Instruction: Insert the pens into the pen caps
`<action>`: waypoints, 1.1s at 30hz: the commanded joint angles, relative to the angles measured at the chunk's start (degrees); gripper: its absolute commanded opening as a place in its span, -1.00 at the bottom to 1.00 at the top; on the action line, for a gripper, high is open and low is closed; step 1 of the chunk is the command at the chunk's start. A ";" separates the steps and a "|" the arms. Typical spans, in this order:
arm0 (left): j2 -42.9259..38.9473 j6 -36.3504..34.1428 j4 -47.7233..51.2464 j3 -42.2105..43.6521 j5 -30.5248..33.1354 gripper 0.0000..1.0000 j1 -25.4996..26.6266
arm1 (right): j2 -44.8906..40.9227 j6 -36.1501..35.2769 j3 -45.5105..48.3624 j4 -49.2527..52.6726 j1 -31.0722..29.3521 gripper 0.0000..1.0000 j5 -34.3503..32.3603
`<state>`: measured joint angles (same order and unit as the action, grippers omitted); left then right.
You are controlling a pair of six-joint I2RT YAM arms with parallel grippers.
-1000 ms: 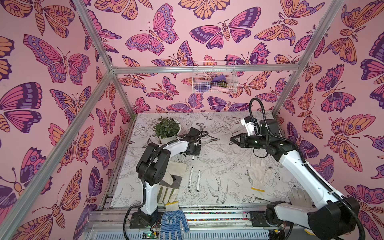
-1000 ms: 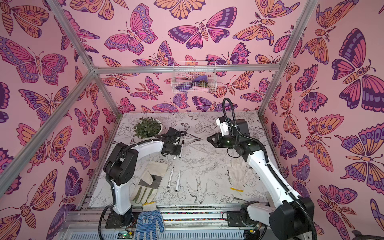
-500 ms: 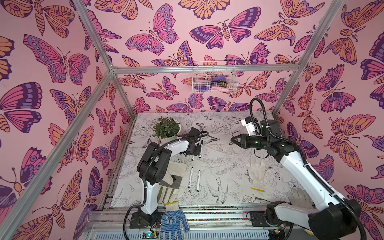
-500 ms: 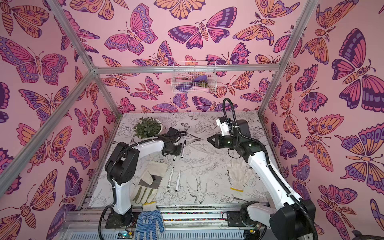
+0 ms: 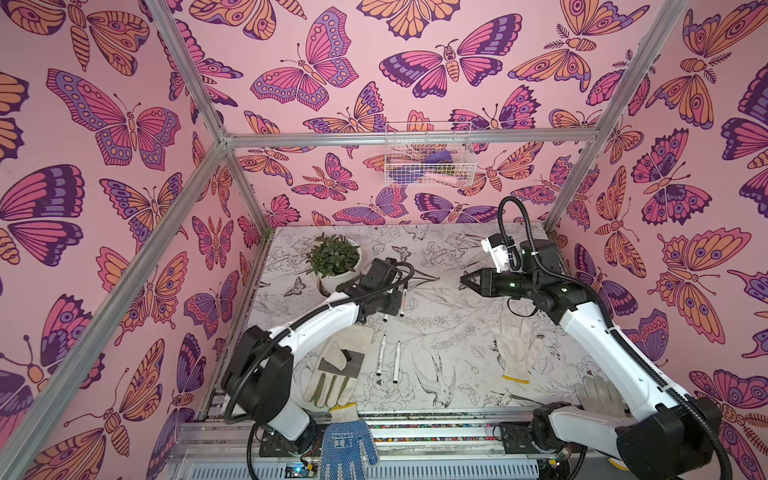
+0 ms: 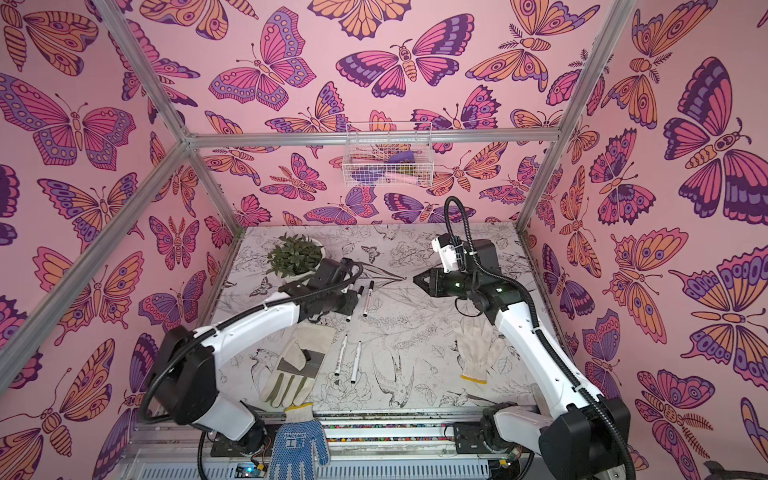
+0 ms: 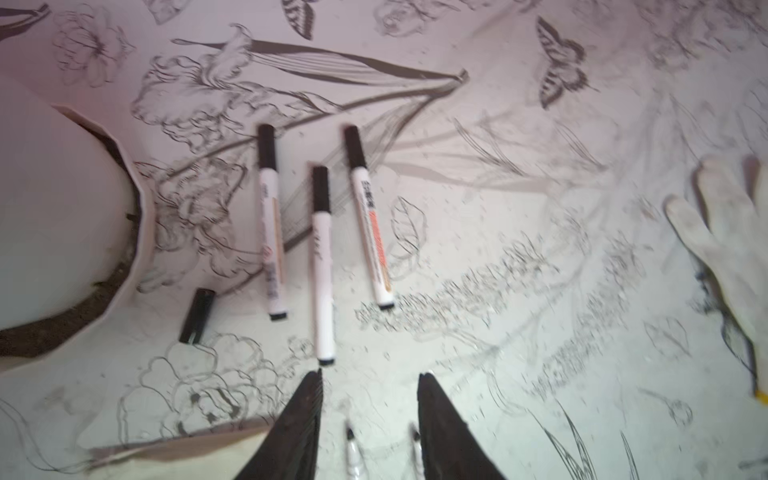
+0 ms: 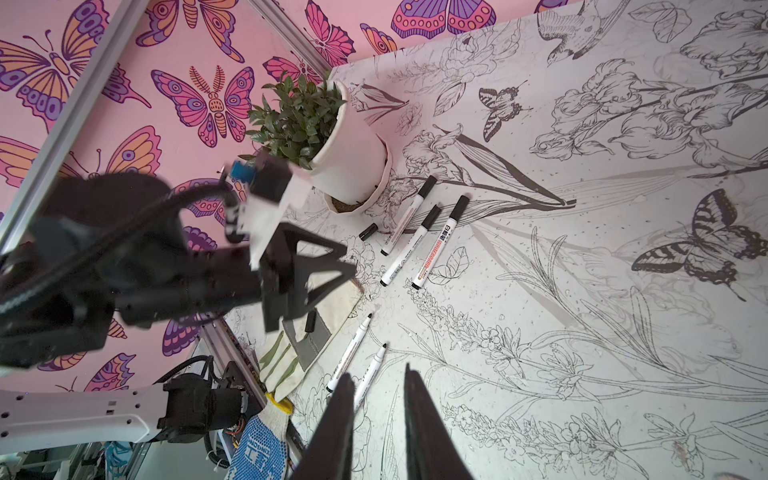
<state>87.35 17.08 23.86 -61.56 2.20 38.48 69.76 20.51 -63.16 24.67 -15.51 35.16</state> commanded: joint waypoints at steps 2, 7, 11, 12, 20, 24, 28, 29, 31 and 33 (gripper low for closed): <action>-4.74 4.70 4.18 11.73 2.47 0.00 7.07 | 1.07 -1.93 -0.45 0.47 -0.35 -0.51 0.09; -5.43 10.16 5.76 18.10 5.10 0.04 10.73 | 1.14 -1.70 -0.55 0.31 -0.40 -0.51 0.48; -3.01 11.59 5.37 19.01 6.70 0.03 11.40 | 0.86 -1.89 -0.48 0.69 -0.40 -0.51 0.46; -1.76 11.51 5.32 18.94 7.01 0.02 11.52 | 0.69 -1.88 -0.32 0.76 -0.40 -0.52 0.44; 5.28 11.64 6.06 18.32 5.76 -0.23 12.06 | 0.52 -1.88 -0.30 0.67 -0.44 -0.52 0.23; 4.44 11.73 6.23 16.83 5.81 -0.77 11.92 | 0.46 -1.72 -0.41 0.48 -0.40 -0.52 -0.26; -1.86 11.46 5.94 15.02 7.78 -1.00 9.92 | 0.73 -0.75 -1.09 -0.43 -0.44 -0.51 0.06; -4.14 10.91 5.62 14.56 7.71 -1.00 9.06 | 0.85 -0.68 -1.24 -0.61 -0.60 -0.51 0.09; -10.45 8.51 1.69 15.10 4.58 -1.00 6.66 | 1.43 -1.29 -1.61 -0.55 -1.60 -0.51 0.43; -18.57 5.39 -6.14 17.50 -3.58 -1.00 3.78 | 2.33 -2.17 -1.82 -0.65 -3.39 -0.50 2.35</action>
<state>77.43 26.44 25.63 -45.56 5.72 45.12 71.07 20.03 -63.16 24.64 -16.97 35.38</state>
